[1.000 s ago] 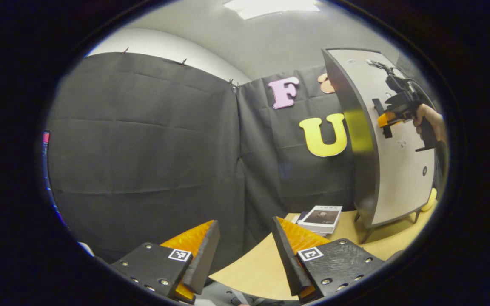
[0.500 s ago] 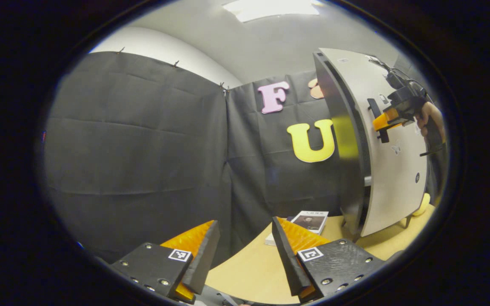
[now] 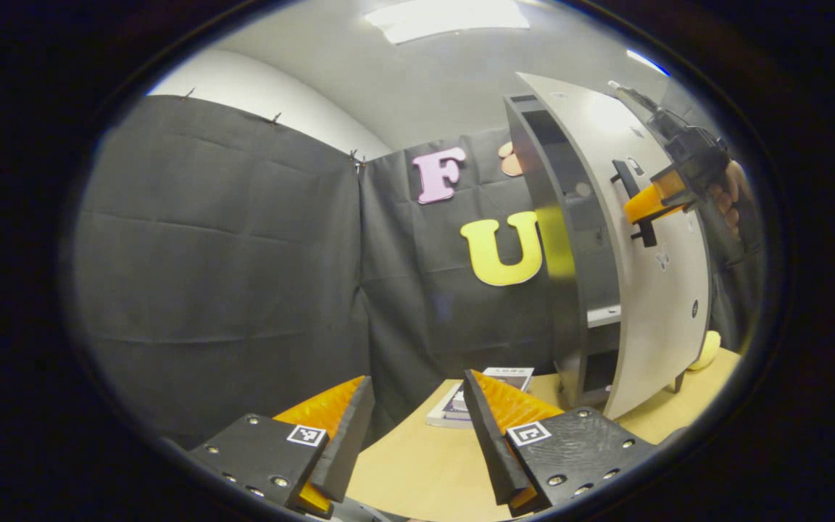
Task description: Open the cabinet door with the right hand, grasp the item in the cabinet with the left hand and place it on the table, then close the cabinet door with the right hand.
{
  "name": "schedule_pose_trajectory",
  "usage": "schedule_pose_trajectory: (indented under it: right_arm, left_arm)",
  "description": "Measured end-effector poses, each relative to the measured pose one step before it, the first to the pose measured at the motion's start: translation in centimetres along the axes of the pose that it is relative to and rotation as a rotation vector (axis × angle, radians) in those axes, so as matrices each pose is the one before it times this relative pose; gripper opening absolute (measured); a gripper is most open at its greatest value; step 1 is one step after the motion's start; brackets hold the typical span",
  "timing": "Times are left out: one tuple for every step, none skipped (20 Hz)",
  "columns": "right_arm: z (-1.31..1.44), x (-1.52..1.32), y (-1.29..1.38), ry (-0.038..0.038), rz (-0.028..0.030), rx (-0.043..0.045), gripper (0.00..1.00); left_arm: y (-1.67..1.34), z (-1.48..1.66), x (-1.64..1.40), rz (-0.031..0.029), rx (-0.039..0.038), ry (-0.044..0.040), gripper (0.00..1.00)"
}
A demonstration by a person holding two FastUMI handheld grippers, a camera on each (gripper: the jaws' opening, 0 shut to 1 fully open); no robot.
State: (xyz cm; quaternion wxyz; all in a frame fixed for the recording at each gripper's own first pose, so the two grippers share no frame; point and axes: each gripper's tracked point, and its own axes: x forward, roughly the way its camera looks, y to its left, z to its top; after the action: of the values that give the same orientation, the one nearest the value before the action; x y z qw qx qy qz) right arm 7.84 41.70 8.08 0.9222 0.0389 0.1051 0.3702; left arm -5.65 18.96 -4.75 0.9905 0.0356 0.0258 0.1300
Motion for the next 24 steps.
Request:
schedule_pose_trajectory:
  right_arm:
    - [-0.009, -0.154, -0.088, 0.00163, 0.01026, -0.00265, 0.06]
    - [-0.056, -0.172, -0.048, 0.00249, 0.0104, -0.00031, 0.06]
    - [0.003, -0.166, -0.044, 0.00217, 0.01115, 0.00094, 0.06]
    - [-0.042, -0.091, -0.117, 0.00249, 0.01083, -0.00048, 0.06]
    - [-0.018, -0.102, -0.081, 0.00267, 0.01049, -0.00241, 0.06]
    - [-0.092, 0.105, -0.163, 0.00153, 0.00974, -0.00126, 0.06]
    - [-0.007, -0.005, -0.12, 0.00069, 0.01073, 0.00113, 0.06]
    - [0.177, 0.096, -0.319, -0.00294, 0.01152, 0.00365, 0.06]
    - [-0.006, 0.011, -0.302, -0.00229, 0.0129, -0.00028, 0.09]
    - [-0.255, 0.059, -0.094, -0.00199, 0.01143, 0.00044, 0.09]
    - [-0.06, -0.018, -0.213, 0.00011, 0.01014, -0.00178, 0.06]
    - [-0.074, 0.001, -0.141, -0.00137, 0.0099, -0.00461, 0.06]
    - [-0.001, -0.086, -0.111, 0.00025, 0.00937, -0.00421, 0.09]
    - [-0.04, -0.239, -0.106, 0.00061, 0.00874, -0.00132, 0.06]
    - [0.04, -0.39, -0.088, 0.00214, 0.00778, -0.00032, 0.06]
    - [0.061, -0.444, -0.076, 0.00189, 0.00694, -0.00025, 0.06]
    - [0.044, -0.397, -0.093, 0.00333, 0.00649, -0.00106, 0.06]
    - [-0.057, -0.239, -0.081, 0.00194, 0.00504, 0.00011, 0.06]
    - [0.003, -0.353, -0.092, 0.00199, 0.00556, -0.00203, 0.06]
    - [0.006, -0.306, -0.099, 0.00074, 0.00446, 0.00075, 0.06]
    - [0.01, -0.403, -0.112, 0.00072, 0.00335, 0.00171, 0.09]
    - [-0.011, -0.389, -0.113, -0.00026, 0.0016, 0.00059, 0.06]
    - [-0.005, -0.399, -0.136, 0.00088, 0.00037, -0.00318, 0.09]
    - [-0.073, -0.287, -0.063, -0.00144, -0.00233, -0.00812, 0.06]
  left_arm:
    - [-0.464, 0.2, -0.012, -0.00946, 0.00207, -0.00335, 0.75]
    - [-0.573, 0.168, 0.134, -0.00933, 0.00178, -0.00241, 0.75]
    - [-0.554, 0.182, 0.189, -0.01066, 0.00163, -0.00202, 0.75]
    - [-0.574, 0.214, 0.151, -0.0102, 0.0008, -0.00291, 0.75]
    - [-0.688, 0.208, 0.138, -0.01116, 0.00017, -0.00237, 0.75]
    - [-0.529, 0.103, 0.175, -0.01078, 0.00039, -0.00195, 0.75]
    - [-0.395, 0.077, 0.24, -0.00972, 0.00166, -0.00138, 0.75]
    - [-0.537, 0.255, 0.069, -0.00911, 0.00173, -0.0023, 0.75]
    - [-0.58, 0.159, 0.047, -0.00906, 0.0015, -0.00287, 0.76]
    - [-0.544, 0.189, 0.25, -0.00774, 0.00144, -0.00164, 0.75]
    - [-0.392, 0.088, 0.117, -0.00746, 0.0003, -0.0003, 0.75]
    - [-0.597, 0.103, 0.224, -0.00722, -0.00096, 0.00046, 0.75]
    - [-0.455, 0.073, 0.061, -0.00684, -0.00104, 0.00066, 0.75]
    - [-0.34, 0.103, 0.096, -0.00496, 0.00024, -0.00018, 0.75]
    - [-0.463, 0.131, 0.056, -0.00562, -0.00008, -0.00054, 0.75]
    - [-0.435, 0.085, 0.052, -0.00619, -0.00104, -0.00141, 0.75]
    - [-0.432, 0.097, 0.104, -0.0061, -0.00141, -0.0006, 0.75]
    - [-0.54, 0.163, 0.145, -0.00692, -0.00195, -0.00101, 0.75]
    - [-0.547, 0.195, 0.095, -0.00686, -0.00226, -0.00185, 0.75]
    - [-0.458, 0.081, 0.071, -0.00724, -0.00246, -0.00168, 0.75]
    - [-0.54, 0.053, 0.011, -0.0081, -0.00206, -0.00198, 0.75]
    - [-0.427, 0.266, 0.014, -0.0075, -0.00071, -0.00331, 0.76]
    - [-0.465, 0.263, -0.041, -0.00924, 0.00103, -0.00481, 0.76]
    - [-0.432, 0.214, 0.006, -0.00773, 0.00125, -0.0043, 0.76]
